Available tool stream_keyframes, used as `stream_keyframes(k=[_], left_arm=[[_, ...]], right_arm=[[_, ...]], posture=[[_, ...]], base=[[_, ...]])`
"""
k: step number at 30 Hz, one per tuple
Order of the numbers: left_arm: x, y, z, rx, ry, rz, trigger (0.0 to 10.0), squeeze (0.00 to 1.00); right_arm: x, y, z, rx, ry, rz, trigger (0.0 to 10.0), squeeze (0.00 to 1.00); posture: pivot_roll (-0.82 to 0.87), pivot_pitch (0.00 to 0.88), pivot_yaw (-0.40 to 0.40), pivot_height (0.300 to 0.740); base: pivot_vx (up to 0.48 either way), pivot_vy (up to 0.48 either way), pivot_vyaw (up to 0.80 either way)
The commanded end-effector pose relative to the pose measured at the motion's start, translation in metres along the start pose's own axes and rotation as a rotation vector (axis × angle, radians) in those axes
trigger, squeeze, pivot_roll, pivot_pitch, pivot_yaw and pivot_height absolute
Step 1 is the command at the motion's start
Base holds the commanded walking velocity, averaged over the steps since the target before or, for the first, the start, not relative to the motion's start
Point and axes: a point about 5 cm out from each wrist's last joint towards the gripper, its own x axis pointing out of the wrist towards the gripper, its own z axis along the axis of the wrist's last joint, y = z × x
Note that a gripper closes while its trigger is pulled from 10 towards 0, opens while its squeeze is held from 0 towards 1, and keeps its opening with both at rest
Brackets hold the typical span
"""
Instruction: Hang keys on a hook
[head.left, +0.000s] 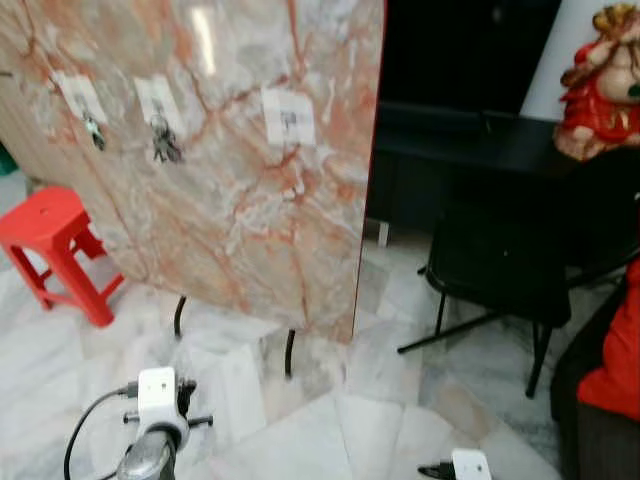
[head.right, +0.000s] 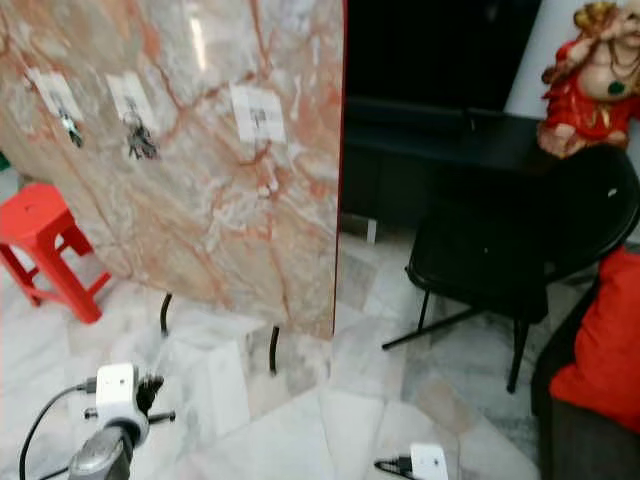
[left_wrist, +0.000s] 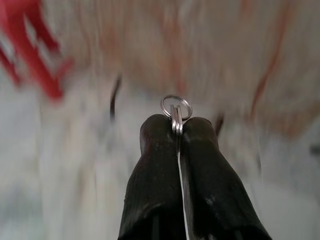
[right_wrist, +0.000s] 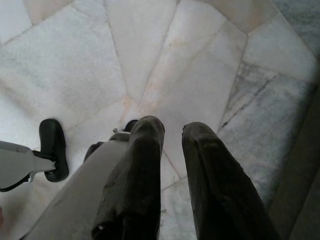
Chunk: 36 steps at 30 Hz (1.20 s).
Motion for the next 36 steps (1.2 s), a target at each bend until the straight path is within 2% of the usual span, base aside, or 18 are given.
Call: stream_keyframes(k=[1,4,8,11,19,27,36], left_arm=[[0.002,-0.008,0.028,0.018,-0.17,-0.017,10.0,0.0],[0.0,-0.015,0.042,0.021,-0.251,-0.037,10.0,0.0],[-0.012,-0.04,0.08,0.067,-0.453,-0.104,10.0,0.0],[-0.017,-0.045,0.089,0.055,-0.491,-0.109,10.0,0.0],[-0.026,-0.056,0.092,0.042,-0.476,-0.154,10.0,0.0],[-0.024,-0.057,0.103,-0.003,-0.474,-0.162,10.0,0.0],[-0.022,-0.056,0.106,-0.034,-0.459,-0.159,10.0,0.0]], right_arm=[[0.0,0.0,0.0,0.007,-0.006,0.003,10.0,0.0],[0.0,0.0,0.0,0.007,-0.008,0.004,10.0,0.0],[0.0,-0.002,0.0,0.011,-0.017,0.002,10.0,0.0],[-0.001,-0.002,0.0,0.002,-0.018,0.005,10.0,0.0],[-0.001,-0.003,-0.002,-0.012,-0.015,0.005,10.0,0.0],[-0.001,-0.002,-0.003,-0.021,-0.01,0.008,10.0,0.0],[-0.001,-0.001,-0.002,-0.017,-0.01,0.013,10.0,0.0]], posture=[[-0.04,0.0,-0.004,0.736],[-0.04,0.0,-0.005,0.736],[-0.04,0.0,-0.011,0.736],[-0.04,0.0,-0.015,0.736],[-0.04,0.0,-0.012,0.736],[-0.04,0.0,-0.005,0.736],[-0.04,0.0,-0.009,0.736]], base=[[0.0,0.0,0.0],[0.0,0.0,0.0],[0.0,0.0,0.0],[0.0,0.0,0.0],[0.0,0.0,0.0],[0.0,0.0,0.0],[0.0,0.0,0.0]])
